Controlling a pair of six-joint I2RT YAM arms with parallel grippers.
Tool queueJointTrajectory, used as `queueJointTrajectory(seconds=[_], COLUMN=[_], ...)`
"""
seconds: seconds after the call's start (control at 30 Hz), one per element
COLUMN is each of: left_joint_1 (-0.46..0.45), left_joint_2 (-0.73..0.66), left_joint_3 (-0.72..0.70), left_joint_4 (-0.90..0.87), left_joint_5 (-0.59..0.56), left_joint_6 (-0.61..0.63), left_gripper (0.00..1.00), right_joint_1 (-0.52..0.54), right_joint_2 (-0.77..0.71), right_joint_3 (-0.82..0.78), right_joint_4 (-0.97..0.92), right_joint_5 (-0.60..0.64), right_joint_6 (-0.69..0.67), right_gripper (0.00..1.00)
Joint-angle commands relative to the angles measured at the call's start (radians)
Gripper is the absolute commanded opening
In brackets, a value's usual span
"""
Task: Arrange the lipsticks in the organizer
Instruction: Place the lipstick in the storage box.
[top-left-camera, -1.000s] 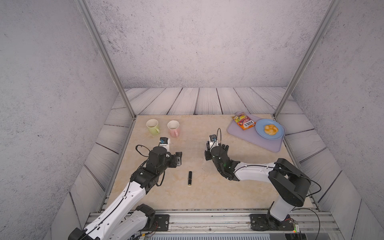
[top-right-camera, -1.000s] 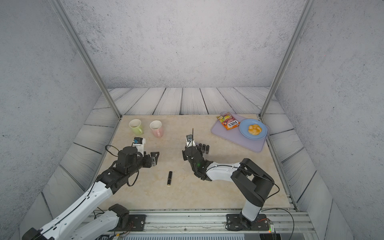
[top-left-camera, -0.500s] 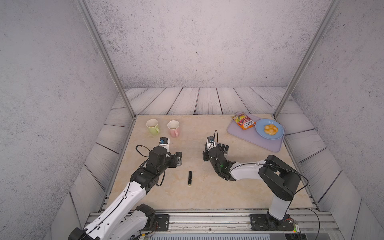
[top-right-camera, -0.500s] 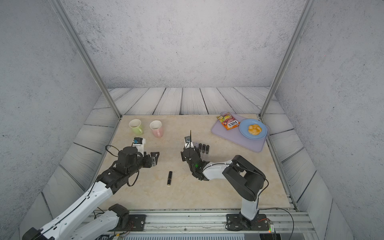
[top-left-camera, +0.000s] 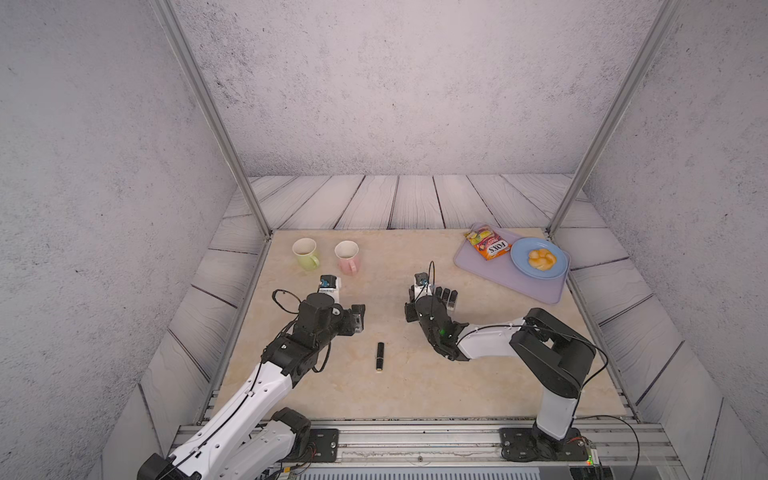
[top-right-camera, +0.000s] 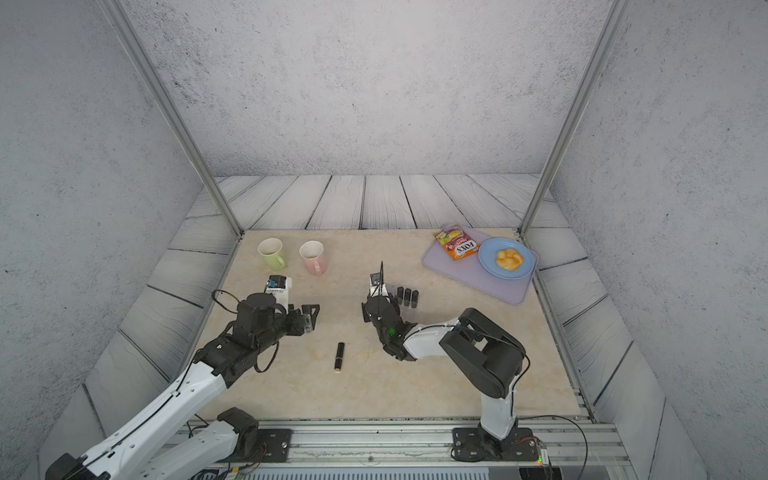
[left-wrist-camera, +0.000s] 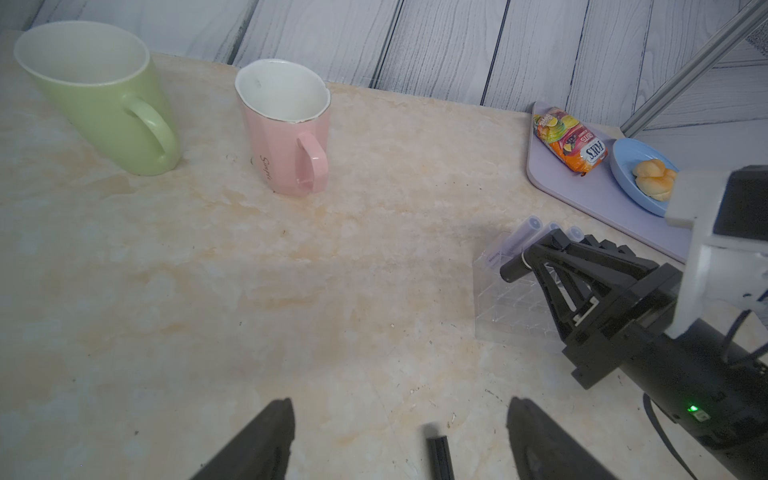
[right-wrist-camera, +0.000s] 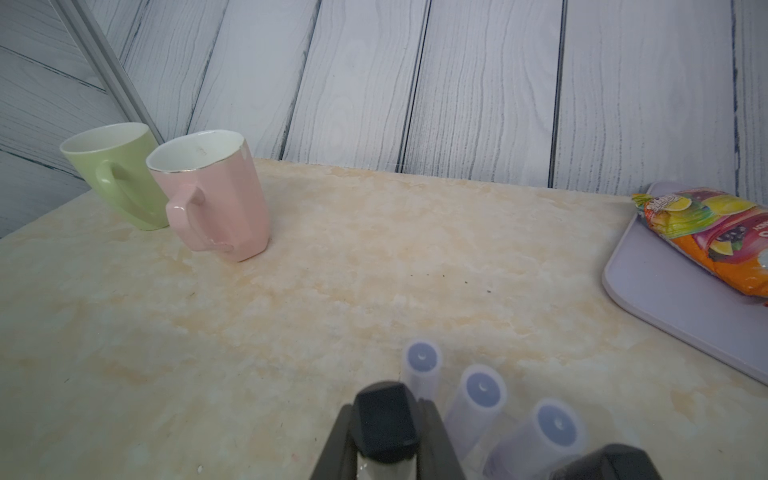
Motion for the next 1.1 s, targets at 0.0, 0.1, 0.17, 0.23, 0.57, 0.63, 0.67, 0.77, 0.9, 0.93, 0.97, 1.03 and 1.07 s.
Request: queueJointTrajectory(seconds=[0.0, 0.1, 0.17, 0.23, 0.57, 0.63, 0.67, 0.77, 0.9, 0.93, 0.97, 1.03, 1.07], left_joint_1=[0.004, 0.004, 0.004, 0.004, 0.004, 0.004, 0.003, -0.024, -0.166, -0.183, -0.193, -0.205, -0.212], left_joint_2=[0.008, 0.013, 0.015, 0.017, 0.045, 0.047, 0.045, 0.042, 0.081, 0.105, 0.132, 0.192, 0.221], left_joint_3=[0.002, -0.001, -0.001, -0.001, 0.072, 0.082, 0.077, 0.046, 0.05, 0.052, 0.055, 0.058, 0.058], left_joint_4=[-0.003, -0.003, -0.002, -0.002, -0.172, -0.234, -0.25, -0.31, -0.389, -0.398, -0.41, -0.422, -0.424], left_joint_5=[0.012, 0.016, 0.019, 0.022, -0.009, 0.006, 0.045, 0.11, 0.057, 0.069, 0.09, 0.131, 0.147], left_joint_6=[-0.016, -0.02, -0.022, -0.024, -0.047, -0.073, -0.072, -0.144, -0.203, -0.218, -0.232, -0.246, -0.249], left_gripper=[0.86, 0.85, 0.85, 0.85, 0.79, 0.76, 0.74, 0.65, 0.6, 0.6, 0.59, 0.59, 0.59], right_joint_1=[-0.004, -0.005, -0.007, -0.009, -0.005, -0.002, -0.001, -0.001, -0.001, -0.001, -0.001, -0.001, -0.001], right_joint_2=[0.008, 0.003, 0.007, 0.013, -0.047, -0.103, -0.131, -0.193, -0.311, -0.342, -0.371, -0.417, -0.436], right_joint_3=[-0.019, -0.033, -0.038, -0.04, -0.021, -0.021, -0.016, 0.032, 0.023, 0.023, 0.026, 0.022, 0.02], right_joint_4=[0.012, 0.022, 0.024, 0.031, -0.04, -0.094, -0.131, -0.328, -0.488, -0.538, -0.592, -0.673, -0.708], right_joint_5=[0.041, 0.053, 0.055, 0.047, 0.006, -0.004, -0.01, -0.004, -0.06, -0.086, -0.108, -0.143, -0.153], right_joint_6=[0.015, 0.018, 0.018, 0.019, 0.032, 0.049, 0.055, 0.103, 0.17, 0.186, 0.203, 0.243, 0.263], right_gripper=[0.0, 0.0, 0.0, 0.0, 0.35, 0.39, 0.41, 0.46, 0.47, 0.47, 0.48, 0.48, 0.48])
